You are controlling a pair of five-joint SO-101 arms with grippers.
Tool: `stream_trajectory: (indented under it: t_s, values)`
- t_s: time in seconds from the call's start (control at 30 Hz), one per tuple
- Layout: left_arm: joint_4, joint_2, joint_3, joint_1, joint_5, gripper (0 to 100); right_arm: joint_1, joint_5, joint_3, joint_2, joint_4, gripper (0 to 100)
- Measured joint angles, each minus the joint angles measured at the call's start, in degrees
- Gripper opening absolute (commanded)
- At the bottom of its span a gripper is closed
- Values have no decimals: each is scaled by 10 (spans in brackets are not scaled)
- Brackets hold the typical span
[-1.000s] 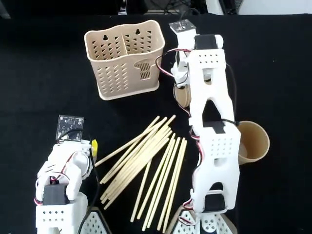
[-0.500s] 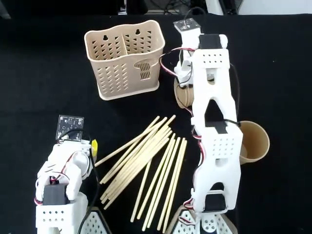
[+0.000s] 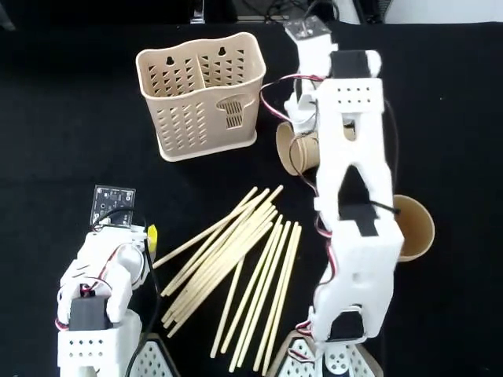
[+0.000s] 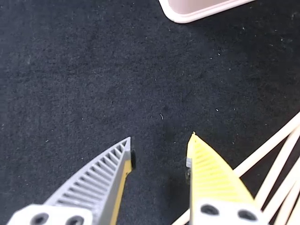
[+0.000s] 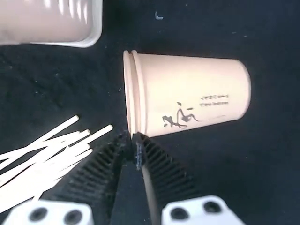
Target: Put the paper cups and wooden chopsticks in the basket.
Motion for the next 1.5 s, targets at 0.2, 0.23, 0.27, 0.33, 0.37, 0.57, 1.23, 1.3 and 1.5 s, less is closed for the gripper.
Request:
stream_trajectory:
  t_s: [0.2,0.23,0.27,0.33,0.37,0.57,1.23,1.3,1.5]
  values:
    - [0,0,0,0,0,202,-3,6,58,-34,0,165]
    - [0,0,0,0,0,202,-7,5,74,-34,0,208]
    - [0,0,0,0,0,202,-13,5,91,-34,-4,225]
    - [0,0,0,0,0,202,-25,6,119,-34,-22,202]
    - [0,0,0,0,0,202,-28,11,130,-34,-33,186]
    - [0,0,0,0,0,202,-29,25,180,-34,-81,234]
    - [0,0,0,0,0,202,-31,60,185,-4,-150,174]
    - [0,0,0,0,0,202,-30,63,185,-3,-152,168]
    - [0,0,0,0,0,202,0,66,185,-3,-150,11]
